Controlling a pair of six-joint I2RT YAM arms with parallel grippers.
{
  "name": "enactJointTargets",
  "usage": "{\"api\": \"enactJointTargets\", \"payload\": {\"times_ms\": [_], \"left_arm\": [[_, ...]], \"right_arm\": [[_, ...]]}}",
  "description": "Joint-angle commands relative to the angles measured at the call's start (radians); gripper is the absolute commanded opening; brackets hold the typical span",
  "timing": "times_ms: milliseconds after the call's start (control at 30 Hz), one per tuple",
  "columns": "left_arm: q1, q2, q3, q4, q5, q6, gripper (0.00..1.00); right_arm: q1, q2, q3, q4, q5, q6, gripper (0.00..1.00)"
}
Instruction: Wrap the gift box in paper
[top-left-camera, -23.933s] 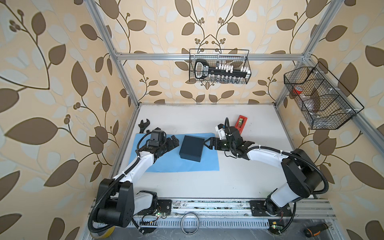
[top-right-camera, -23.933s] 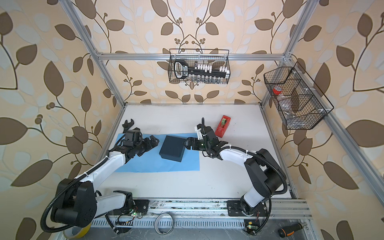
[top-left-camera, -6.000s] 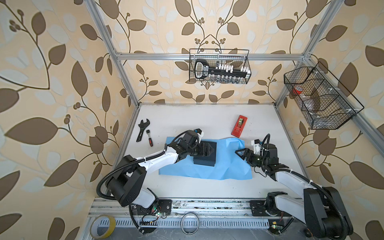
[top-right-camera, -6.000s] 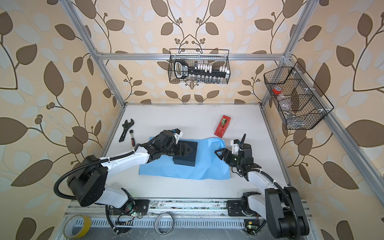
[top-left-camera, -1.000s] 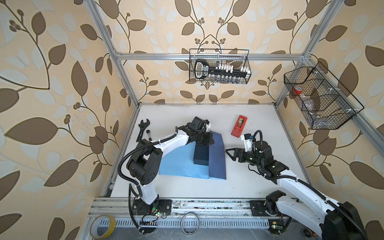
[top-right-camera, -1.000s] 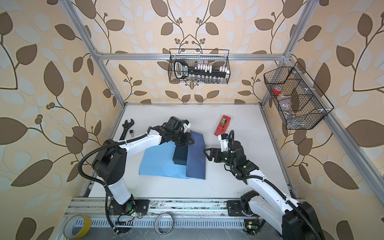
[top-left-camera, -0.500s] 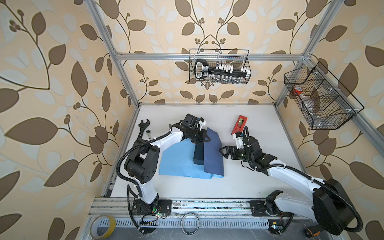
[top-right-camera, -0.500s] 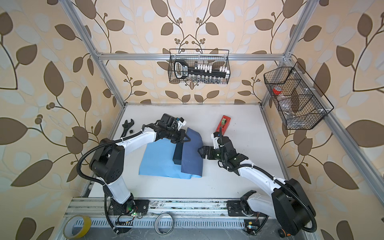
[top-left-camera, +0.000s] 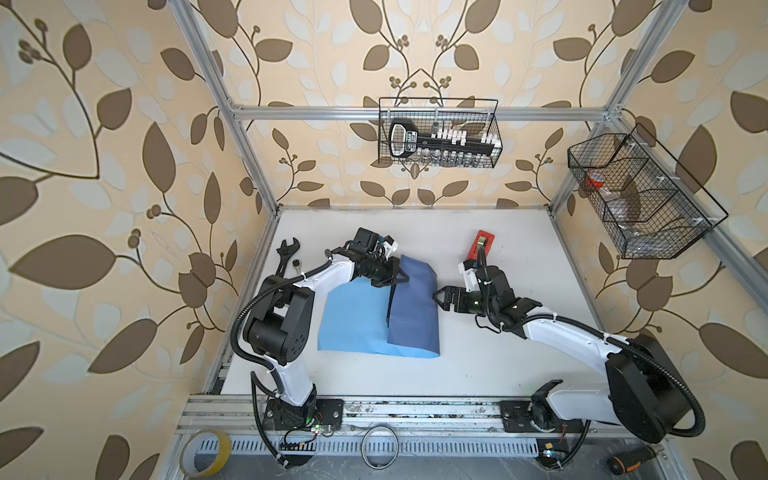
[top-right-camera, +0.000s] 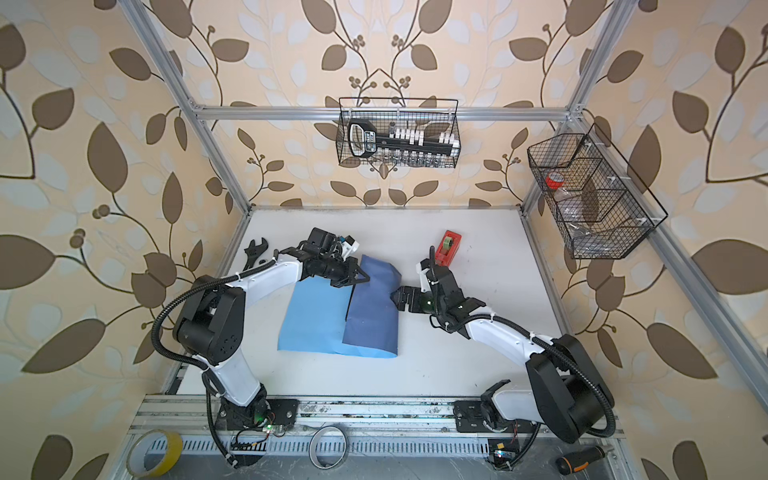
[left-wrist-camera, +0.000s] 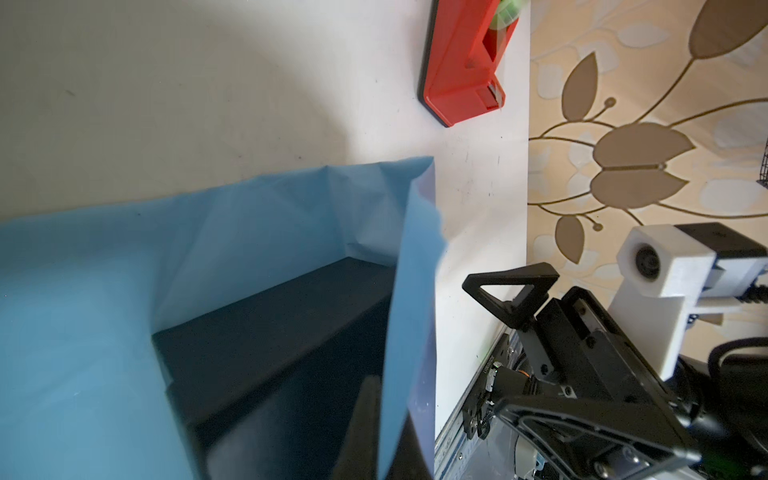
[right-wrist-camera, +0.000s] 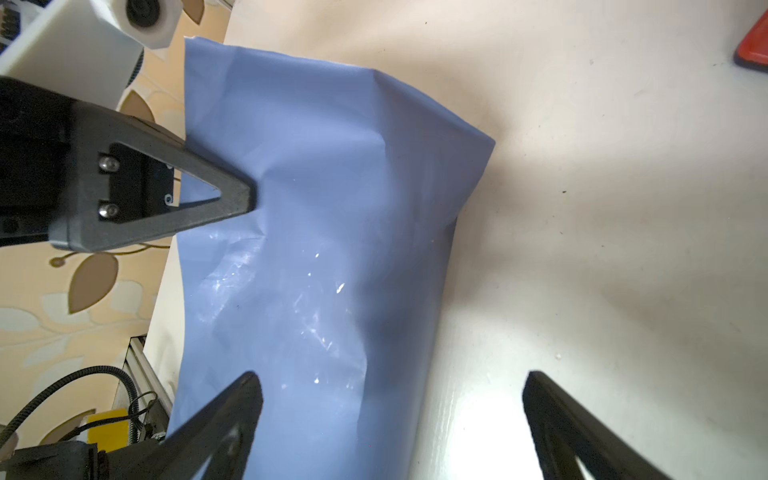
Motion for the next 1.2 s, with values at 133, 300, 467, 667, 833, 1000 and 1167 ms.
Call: {"api": "enactJointTargets", "payload": {"times_ms": [133, 300, 467, 667, 833, 1000, 1167], "left_arm": [[0.024, -0.066, -0.048, 0.036, 0.043, 0.013, 0.0], [0.037, -0.077, -0.064, 0.043, 0.044, 0.013, 0.0], [0.051, -0.077, -0.067, 0.047, 0.045, 0.016, 0.0], [0.074, -0.066, -0.073, 0.047, 0.049, 0.019, 0.0], [0.086, -0.054, -0.073, 0.052, 0.052, 0.017, 0.0], [0.093, -0.045, -0.082, 0.057, 0.051, 0.018, 0.0], [0.097, -0.047, -0.086, 0.048, 0.033, 0.018, 0.05]], "right_arm": [[0.03, 0.079, 0.064, 0.033, -0.012, 0.029, 1.0], [0.04, 0.13, 0.086, 0.047, -0.01, 0.043, 1.0], [0.058, 0.176, 0.111, 0.064, -0.022, 0.051, 1.0], [0.073, 0.224, 0.142, 0.069, -0.029, 0.052, 1.0], [0.076, 0.261, 0.156, 0.073, -0.035, 0.052, 1.0], [0.083, 0.288, 0.162, 0.079, -0.04, 0.053, 1.0], [0.084, 0.316, 0.154, 0.078, -0.033, 0.048, 1.0]]}}
